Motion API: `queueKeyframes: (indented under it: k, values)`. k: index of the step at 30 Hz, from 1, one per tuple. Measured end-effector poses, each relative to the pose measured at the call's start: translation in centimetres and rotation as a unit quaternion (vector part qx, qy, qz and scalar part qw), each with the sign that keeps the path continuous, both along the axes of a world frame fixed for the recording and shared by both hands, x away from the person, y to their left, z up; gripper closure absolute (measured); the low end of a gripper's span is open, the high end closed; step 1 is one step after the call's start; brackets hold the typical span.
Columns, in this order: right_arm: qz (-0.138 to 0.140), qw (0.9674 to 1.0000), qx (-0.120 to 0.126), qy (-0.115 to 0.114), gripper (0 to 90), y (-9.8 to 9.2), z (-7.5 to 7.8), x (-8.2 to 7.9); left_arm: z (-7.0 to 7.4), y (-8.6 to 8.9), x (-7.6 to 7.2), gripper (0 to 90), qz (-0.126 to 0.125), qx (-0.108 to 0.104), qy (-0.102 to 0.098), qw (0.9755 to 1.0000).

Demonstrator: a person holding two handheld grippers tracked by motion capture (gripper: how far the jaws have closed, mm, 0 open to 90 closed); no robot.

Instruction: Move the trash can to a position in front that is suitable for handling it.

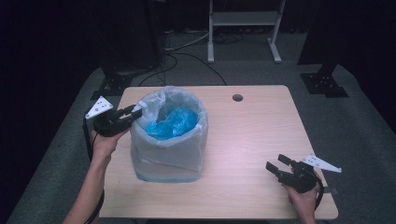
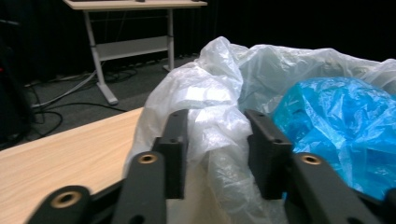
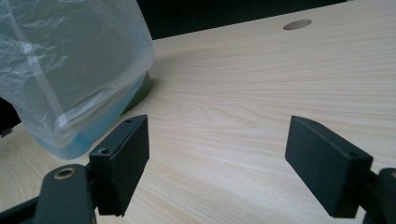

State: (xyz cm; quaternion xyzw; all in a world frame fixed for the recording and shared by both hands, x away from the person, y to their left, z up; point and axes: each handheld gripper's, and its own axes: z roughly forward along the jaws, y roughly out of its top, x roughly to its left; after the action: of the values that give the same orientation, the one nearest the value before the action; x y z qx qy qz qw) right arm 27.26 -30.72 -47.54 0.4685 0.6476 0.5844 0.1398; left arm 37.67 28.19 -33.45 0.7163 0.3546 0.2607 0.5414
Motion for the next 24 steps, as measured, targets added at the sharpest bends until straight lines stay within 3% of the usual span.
queueKeyframes:
  k: [5,7,11,13,17,19,24]
  values:
    - [0.004,1.0000,-0.003,0.003,20.6,-0.1,0.5,0.6,0.4,0.0,-0.3,72.9,0.006,0.018,-0.007,0.9998]
    - [0.012,0.9999,-0.005,0.003,20.9,0.1,1.1,1.2,0.6,0.1,-0.5,80.5,0.006,0.016,-0.013,0.9998]
    - [0.026,0.9996,-0.003,0.003,20.9,0.6,2.2,2.0,0.7,0.1,-0.7,86.5,0.001,0.018,-0.018,0.9997]
    - [0.043,0.9990,0.010,0.004,21.0,1.3,3.5,2.7,0.8,0.2,-0.9,87.3,-0.003,0.014,-0.021,0.9997]
    - [0.085,0.9957,0.030,-0.018,21.3,3.7,6.7,4.2,1.0,0.5,-1.0,88.1,-0.009,0.001,-0.020,0.9998]
    - [0.102,0.9941,0.024,-0.029,21.3,4.9,8.0,4.9,1.1,1.1,-1.1,88.1,-0.022,-0.014,-0.015,0.9995]
    - [0.141,0.9892,0.006,-0.038,21.3,7.8,10.8,6.6,1.2,1.8,-1.5,88.1,-0.024,-0.020,-0.016,0.9994]
